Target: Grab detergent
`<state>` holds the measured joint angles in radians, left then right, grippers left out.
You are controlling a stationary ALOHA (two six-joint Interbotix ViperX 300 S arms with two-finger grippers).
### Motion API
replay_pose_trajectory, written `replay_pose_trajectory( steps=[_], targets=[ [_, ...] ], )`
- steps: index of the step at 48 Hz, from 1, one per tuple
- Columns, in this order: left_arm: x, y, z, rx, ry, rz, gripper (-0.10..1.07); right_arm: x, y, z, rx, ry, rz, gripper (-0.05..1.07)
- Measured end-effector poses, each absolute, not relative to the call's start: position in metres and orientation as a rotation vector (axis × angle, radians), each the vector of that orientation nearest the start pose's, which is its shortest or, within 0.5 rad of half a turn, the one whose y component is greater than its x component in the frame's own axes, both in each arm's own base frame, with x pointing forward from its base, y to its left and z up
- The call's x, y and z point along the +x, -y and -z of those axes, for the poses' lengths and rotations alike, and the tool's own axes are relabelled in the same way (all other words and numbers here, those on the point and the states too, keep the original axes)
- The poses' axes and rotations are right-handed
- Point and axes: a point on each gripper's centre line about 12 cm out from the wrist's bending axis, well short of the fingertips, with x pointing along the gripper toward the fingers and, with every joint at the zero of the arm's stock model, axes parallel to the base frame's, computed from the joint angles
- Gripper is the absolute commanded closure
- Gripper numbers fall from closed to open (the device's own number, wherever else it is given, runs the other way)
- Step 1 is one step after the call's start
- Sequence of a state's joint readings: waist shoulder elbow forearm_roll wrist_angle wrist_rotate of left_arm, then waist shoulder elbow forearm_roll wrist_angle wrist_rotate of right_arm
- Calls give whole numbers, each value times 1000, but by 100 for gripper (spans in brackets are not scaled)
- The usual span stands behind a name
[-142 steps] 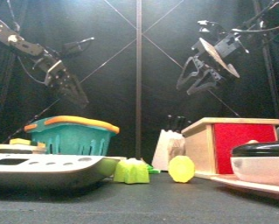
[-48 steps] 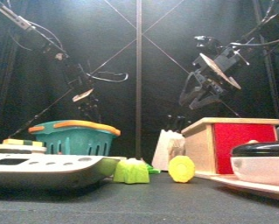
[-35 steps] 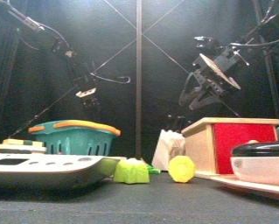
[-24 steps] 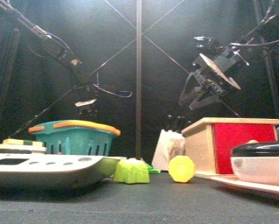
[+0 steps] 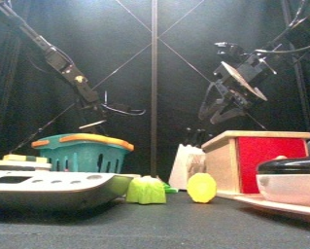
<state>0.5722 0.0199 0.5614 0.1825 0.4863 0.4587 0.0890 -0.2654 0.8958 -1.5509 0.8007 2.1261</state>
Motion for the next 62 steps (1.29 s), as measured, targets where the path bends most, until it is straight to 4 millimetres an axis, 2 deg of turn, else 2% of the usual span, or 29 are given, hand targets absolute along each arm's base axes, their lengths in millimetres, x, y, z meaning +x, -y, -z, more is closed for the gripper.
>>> replay_pose_trajectory(
  steps=[26,62],
  targets=[
    [311,-208,-131,276,-1200,-156,4,297,64,-197,272,-409,820,17],
    [309,-218,-119,243,-1241,-156,8,297,65,-196,271,-412,825,17]
  ],
)
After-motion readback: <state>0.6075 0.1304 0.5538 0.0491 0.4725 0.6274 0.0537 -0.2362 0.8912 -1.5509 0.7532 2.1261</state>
